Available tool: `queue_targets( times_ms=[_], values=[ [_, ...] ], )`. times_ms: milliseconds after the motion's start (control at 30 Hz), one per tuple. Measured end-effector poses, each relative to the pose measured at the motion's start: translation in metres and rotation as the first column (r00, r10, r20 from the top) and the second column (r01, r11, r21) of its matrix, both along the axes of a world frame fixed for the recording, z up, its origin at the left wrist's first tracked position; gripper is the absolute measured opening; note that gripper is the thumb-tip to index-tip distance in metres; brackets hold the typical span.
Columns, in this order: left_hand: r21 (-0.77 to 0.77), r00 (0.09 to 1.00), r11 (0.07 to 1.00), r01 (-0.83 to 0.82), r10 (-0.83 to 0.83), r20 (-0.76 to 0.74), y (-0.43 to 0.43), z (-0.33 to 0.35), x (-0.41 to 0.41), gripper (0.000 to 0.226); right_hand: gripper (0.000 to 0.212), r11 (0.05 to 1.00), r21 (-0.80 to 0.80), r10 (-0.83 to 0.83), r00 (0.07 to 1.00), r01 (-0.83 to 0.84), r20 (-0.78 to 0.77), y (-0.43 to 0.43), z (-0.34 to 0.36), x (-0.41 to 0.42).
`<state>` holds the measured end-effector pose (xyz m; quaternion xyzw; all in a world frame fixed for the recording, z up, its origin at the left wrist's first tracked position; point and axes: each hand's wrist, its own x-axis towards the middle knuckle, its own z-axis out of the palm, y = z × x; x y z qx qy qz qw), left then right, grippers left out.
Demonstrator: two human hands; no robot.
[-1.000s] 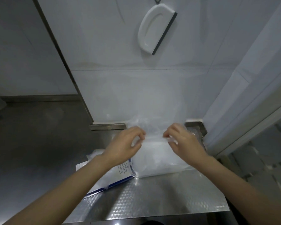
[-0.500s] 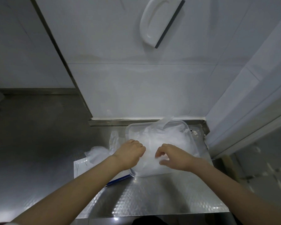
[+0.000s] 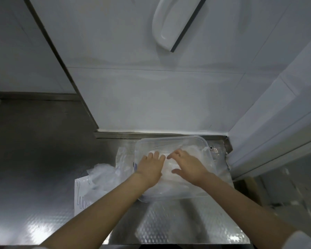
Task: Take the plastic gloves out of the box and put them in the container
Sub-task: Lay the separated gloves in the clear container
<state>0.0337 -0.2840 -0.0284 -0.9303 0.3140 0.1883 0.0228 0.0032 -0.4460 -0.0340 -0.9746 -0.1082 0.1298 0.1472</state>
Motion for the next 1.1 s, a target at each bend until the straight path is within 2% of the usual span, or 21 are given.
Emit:
queue_targets(
  times_ms=[67,167,333,533,700,800,867,967,1033,1100],
  values=[
    [0.169,1.000,0.985,0.031,-0.031,-0.006,-0.003,-0.009,0.001,0.059,0.053,0.997,-0.083,-0.012,0.996,0.005,-0.092,-0.003,-0.009,0.005],
    [0.279,0.998,0.958,0.063,-0.066,0.003,-0.006,-0.019,0.001,0.066,0.060,0.985,-0.174,-0.033,0.988,0.006,-0.153,-0.011,-0.020,0.010],
    [0.300,0.999,0.953,0.034,-0.027,-0.030,-0.010,-0.034,0.002,0.071,0.070,0.977,-0.212,-0.042,0.979,-0.001,-0.199,-0.020,-0.027,0.013],
    [0.329,0.998,0.943,0.046,-0.027,-0.062,-0.012,-0.039,0.001,0.077,0.066,0.970,-0.241,-0.018,0.974,-0.038,-0.226,-0.022,-0.027,0.009],
    [0.341,0.995,0.935,0.094,-0.101,0.003,-0.011,-0.021,0.005,0.060,0.053,0.955,-0.295,-0.048,0.965,-0.032,-0.258,-0.017,-0.015,0.007],
    [0.193,0.989,0.976,0.097,-0.117,0.093,0.000,-0.002,0.002,0.044,0.045,0.965,-0.259,-0.104,0.958,0.033,-0.269,-0.005,0.008,-0.001],
    [-0.022,0.983,0.997,0.074,-0.069,0.169,0.013,0.013,-0.003,0.038,0.038,0.977,-0.199,-0.125,0.966,0.080,-0.226,0.009,0.027,-0.009],
    [-0.378,0.974,0.925,-0.027,0.110,0.199,0.045,0.035,-0.015,0.038,0.030,0.986,-0.035,-0.167,0.983,0.165,-0.070,0.040,0.054,-0.020],
    [-0.498,0.955,0.859,-0.115,0.233,0.182,0.071,0.042,-0.023,0.034,0.029,0.972,0.122,-0.205,0.979,0.203,0.006,0.066,0.063,-0.024],
    [-0.533,0.925,0.819,-0.212,0.345,0.162,0.096,0.038,-0.026,0.033,0.039,0.953,0.233,-0.205,0.978,0.192,0.034,0.089,0.063,-0.025]
  ],
)
